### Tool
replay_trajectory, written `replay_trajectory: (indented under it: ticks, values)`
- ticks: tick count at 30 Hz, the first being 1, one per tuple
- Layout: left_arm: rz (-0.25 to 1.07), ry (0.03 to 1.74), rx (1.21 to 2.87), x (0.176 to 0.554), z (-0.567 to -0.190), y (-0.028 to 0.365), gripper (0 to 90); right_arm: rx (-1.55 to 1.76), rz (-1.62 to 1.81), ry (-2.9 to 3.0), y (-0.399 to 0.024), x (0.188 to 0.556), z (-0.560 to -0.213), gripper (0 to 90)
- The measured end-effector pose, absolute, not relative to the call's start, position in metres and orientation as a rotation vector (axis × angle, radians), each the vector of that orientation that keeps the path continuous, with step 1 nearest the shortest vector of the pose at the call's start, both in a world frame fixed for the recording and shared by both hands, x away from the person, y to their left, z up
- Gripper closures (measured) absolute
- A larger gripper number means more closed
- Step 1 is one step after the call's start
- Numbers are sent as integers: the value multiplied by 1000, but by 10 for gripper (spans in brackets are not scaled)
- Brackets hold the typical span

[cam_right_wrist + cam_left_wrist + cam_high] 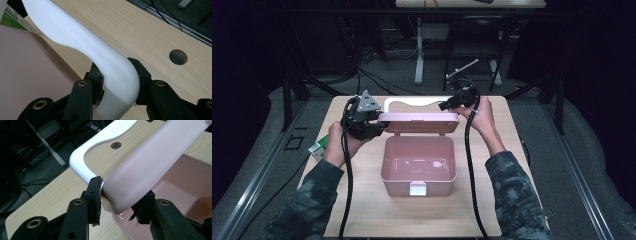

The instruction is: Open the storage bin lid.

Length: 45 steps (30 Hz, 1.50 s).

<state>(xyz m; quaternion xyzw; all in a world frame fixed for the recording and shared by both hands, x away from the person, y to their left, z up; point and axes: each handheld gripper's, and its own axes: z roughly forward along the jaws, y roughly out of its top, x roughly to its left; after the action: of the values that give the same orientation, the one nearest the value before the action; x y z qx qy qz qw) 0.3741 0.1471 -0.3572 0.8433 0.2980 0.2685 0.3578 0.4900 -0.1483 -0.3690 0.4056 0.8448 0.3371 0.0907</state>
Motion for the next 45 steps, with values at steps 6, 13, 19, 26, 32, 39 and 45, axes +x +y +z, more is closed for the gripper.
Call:
replay_trajectory:
  ticks: [6, 13, 19, 26, 32, 39, 45]
  values:
    - [717, 781, 2172, 376, -357, 147, 706, 1204, 1006, 2508, -149, 491, -368, 671]
    - [745, 798, 2181, 379, -357, 146, 756, 1198, 1016, 2514, -149, 493, -368, 663]
    - [764, 809, 2193, 381, -356, 144, 770, 1209, 1023, 2518, -155, 494, -365, 600]
    - [755, 827, 2198, 385, -353, 143, 774, 1200, 1033, 2478, -165, 487, -355, 484]
    - [736, 837, 2200, 390, -352, 143, 774, 1216, 1016, 2401, -185, 475, -341, 345]
    - [727, 841, 2217, 394, -350, 142, 774, 1262, 969, 2356, -218, 461, -341, 235]
    - [713, 844, 2230, 399, -348, 142, 774, 1270, 915, 2371, -229, 442, -357, 194]
